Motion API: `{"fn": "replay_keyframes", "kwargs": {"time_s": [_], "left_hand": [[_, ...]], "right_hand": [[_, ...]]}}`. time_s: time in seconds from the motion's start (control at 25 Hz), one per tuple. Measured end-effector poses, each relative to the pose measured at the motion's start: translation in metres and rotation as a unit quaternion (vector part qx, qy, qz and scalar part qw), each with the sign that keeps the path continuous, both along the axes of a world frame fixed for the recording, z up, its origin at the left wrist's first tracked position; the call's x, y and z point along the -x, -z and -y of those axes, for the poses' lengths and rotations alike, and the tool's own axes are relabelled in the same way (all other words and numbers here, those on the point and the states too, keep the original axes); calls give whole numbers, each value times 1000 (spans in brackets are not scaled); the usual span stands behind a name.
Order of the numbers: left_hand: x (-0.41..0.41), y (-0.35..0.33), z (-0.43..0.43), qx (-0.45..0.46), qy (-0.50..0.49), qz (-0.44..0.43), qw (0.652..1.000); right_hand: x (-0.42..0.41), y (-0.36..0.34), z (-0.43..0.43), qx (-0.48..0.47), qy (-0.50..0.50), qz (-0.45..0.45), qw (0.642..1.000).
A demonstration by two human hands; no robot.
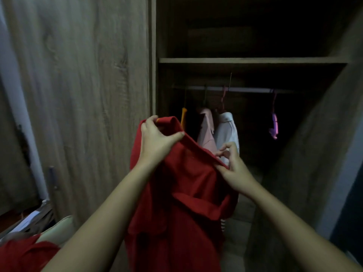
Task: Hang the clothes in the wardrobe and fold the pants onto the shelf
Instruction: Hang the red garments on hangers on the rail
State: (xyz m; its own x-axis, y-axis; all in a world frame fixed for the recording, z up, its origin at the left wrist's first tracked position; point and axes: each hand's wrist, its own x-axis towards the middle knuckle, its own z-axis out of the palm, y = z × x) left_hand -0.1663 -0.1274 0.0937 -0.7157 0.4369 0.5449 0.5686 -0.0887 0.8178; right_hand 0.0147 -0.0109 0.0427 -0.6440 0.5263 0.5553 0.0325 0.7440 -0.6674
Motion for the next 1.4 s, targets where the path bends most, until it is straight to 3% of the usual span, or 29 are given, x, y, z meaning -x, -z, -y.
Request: {"fn": "replay_keyframes", "kwargs": {"time_s": [0.08, 0.16, 0.24, 0.32, 0.36, 0.48, 0.64, 0.72, 0.8, 0.92, 1.0, 1.12, 1.24, 1.32, 1.4], "left_hand": [[5, 10, 1, 38, -93, -82, 992], [10, 9, 5, 30, -139, -104, 984], [16, 4, 11, 75, -165, -120, 976], [18, 3, 18, 134, -197, -142, 961], [19, 5, 22, 157, -215, -156, 951], [25, 2, 33, 176, -230, -200, 936], [34, -18, 35, 130, -153, -318, 926], [40, -16, 35, 171, -71, -321, 929], [49, -11, 35, 218, -55, -319, 921], [54, -11, 29, 137, -41, -350, 926], [46, -9, 29, 111, 113, -299, 941], [43, -2, 27, 154, 256, -263, 917], [51, 2, 8, 218, 161, -385, 882], [46, 11, -7, 225, 44, -378, 897], [38, 18, -17, 223, 1, -366, 903]], "right_hand": [[-9, -20, -5, -104, -13, 45, 993], [-15, -31, -13, -214, 28, 85, 973], [-17, -33, -20, -309, 122, 222, 917], [-20, -24, -27, -327, 159, 365, 857], [-22, -21, -27, -303, 153, 387, 858], [-24, -31, -31, -222, 136, 257, 931], [-20, -65, -26, -158, 235, 113, 952], [-20, -71, -23, -156, 245, 142, 946], [-24, -73, -21, -151, 243, 151, 946], [-25, -73, -22, -192, 240, 115, 945], [-27, -69, -27, -189, 233, 139, 944], [-38, -66, -39, -145, 258, 133, 946], [-42, -68, -39, -159, 269, 127, 941], [-43, -69, -34, -164, 258, 144, 941], [-48, -70, -32, -183, 256, 150, 937]]}}
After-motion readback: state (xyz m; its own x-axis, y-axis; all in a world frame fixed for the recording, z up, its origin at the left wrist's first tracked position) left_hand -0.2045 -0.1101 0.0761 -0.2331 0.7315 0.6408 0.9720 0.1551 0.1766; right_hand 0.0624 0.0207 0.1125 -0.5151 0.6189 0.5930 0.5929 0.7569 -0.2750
